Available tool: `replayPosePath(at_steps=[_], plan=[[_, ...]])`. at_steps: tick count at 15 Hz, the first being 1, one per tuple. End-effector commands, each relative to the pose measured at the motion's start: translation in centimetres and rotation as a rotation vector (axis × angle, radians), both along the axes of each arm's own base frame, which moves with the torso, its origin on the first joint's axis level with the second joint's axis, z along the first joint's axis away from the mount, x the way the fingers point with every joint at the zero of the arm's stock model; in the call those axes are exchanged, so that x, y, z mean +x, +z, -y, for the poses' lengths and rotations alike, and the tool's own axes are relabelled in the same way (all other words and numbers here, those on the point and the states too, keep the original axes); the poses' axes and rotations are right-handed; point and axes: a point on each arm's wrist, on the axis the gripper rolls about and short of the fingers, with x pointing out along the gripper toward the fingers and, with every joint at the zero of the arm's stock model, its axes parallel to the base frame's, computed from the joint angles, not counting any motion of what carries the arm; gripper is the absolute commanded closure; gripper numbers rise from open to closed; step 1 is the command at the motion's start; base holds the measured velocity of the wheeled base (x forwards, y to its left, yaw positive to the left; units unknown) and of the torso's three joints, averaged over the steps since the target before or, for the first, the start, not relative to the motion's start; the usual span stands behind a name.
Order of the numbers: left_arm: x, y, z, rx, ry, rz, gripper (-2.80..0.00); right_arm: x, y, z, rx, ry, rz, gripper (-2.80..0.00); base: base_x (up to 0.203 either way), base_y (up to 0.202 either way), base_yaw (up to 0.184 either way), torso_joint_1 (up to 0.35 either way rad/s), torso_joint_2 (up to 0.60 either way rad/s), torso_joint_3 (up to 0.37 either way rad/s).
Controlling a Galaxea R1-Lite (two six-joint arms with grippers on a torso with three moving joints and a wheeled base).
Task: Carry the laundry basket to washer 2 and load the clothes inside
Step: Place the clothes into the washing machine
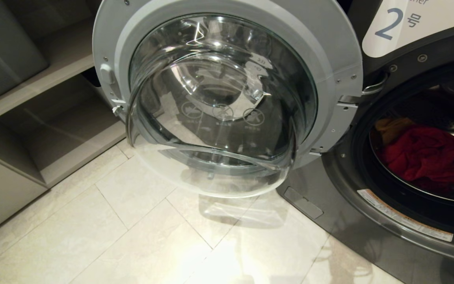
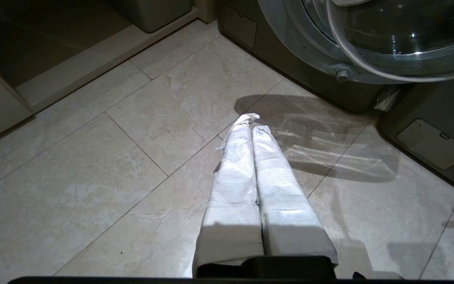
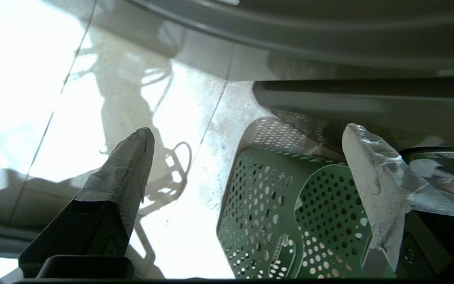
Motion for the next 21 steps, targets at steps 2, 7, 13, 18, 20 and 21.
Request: replayPosePath(at_steps=[2,7,13,18,20,21], plan=[[0.3,-1.1,0.0,-0.001,0.001,-0.039,0.00,-1.5,-0.9,-0.3,0.027,0.040,0.029,-2.80,0.000,0.000,0.000,0.000,0.00,0.000],[0.3,-1.1,0.0,-0.001,0.000,-0.040,0.00,-0.4,0.5,0.0,0.032,0.041,0.044,-2.80,0.000,0.000,0.000,0.000,0.00,0.000],[0.3,-1.1,0.0,-0.001,0.001,-0.039,0.00,-0.1,1.0,0.4,0.044,-0.004,0.002,-2.80,0.000,0.000,0.000,0.000,0.00,0.000],[0.3,-1.1,0.0,-0.001,0.000,-0.040,0.00,0.5,1.7,0.7,0.047,-0.009,0.002,-2.80,0.000,0.000,0.000,0.000,0.00,0.000],[0.3,-1.1,0.0,-0.001,0.000,-0.039,0.00,0.6,2.1,0.7,0.095,0.020,-0.035,-2.80,0.000,0.000,0.000,0.000,0.00,0.000],[0.3,-1.1,0.0,-0.001,0.001,-0.040,0.00,0.5,2.3,0.6,0.136,0.047,-0.059,-2.80,0.000,0.000,0.000,0.000,0.00,0.000]])
